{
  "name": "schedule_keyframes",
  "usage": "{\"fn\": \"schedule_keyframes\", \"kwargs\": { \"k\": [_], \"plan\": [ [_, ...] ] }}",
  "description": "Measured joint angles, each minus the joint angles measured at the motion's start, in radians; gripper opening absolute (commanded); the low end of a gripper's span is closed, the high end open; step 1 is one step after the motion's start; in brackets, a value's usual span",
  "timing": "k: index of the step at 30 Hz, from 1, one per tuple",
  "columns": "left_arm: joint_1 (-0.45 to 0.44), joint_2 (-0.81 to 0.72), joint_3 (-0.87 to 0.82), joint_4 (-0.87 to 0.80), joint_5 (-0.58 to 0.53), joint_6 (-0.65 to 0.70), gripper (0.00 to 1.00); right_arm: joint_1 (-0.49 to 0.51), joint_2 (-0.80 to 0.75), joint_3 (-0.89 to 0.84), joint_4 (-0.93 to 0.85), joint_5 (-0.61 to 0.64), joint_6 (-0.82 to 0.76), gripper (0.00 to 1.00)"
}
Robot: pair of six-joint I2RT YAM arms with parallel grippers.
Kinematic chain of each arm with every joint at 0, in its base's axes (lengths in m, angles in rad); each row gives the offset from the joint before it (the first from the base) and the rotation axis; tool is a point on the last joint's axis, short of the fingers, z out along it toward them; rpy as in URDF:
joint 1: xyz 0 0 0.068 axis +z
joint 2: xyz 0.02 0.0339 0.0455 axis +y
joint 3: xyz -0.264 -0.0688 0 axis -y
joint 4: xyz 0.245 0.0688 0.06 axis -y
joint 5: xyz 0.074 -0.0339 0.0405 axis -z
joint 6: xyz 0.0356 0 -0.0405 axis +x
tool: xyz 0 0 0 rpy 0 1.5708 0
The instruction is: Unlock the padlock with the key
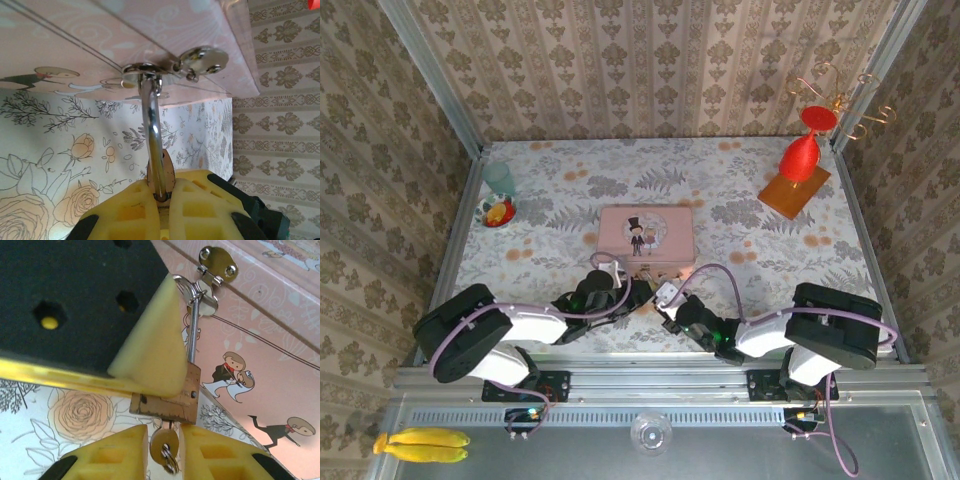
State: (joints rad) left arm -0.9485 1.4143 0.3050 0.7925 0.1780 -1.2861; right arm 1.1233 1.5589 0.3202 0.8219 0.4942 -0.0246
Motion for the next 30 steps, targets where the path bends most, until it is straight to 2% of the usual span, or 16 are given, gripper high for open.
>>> {"fn": "schedule_keyframes", "kwargs": {
  "k": [17,21,26,27,30],
  "plan": [
    [-0.006,-0.023,-0.003,-0.004,-0.015,0.004,0.00,0.001,0.019,0.008,0.019,0.018,0.063,0.11],
    [-0.006,-0.023,-0.003,-0.014,-0.019,0.028,0.00,0.003,0.019,0.028,-0.027,0.009,0.091,0.08],
    [-0.006,-0.029,-0.003,-0.053,-0.018,0.060,0.00,0.003,0.019,0.040,-0.072,-0.027,0.161,0.03],
    [-0.006,-0.032,-0.003,-0.059,-0.018,0.068,0.00,0.005,0.019,0.040,-0.076,-0.032,0.178,0.00],
    [-0.006,-0.036,-0.003,-0.072,-0.017,0.089,0.00,0.005,0.016,0.040,-0.081,-0.050,0.251,0.00]
  ]
}}
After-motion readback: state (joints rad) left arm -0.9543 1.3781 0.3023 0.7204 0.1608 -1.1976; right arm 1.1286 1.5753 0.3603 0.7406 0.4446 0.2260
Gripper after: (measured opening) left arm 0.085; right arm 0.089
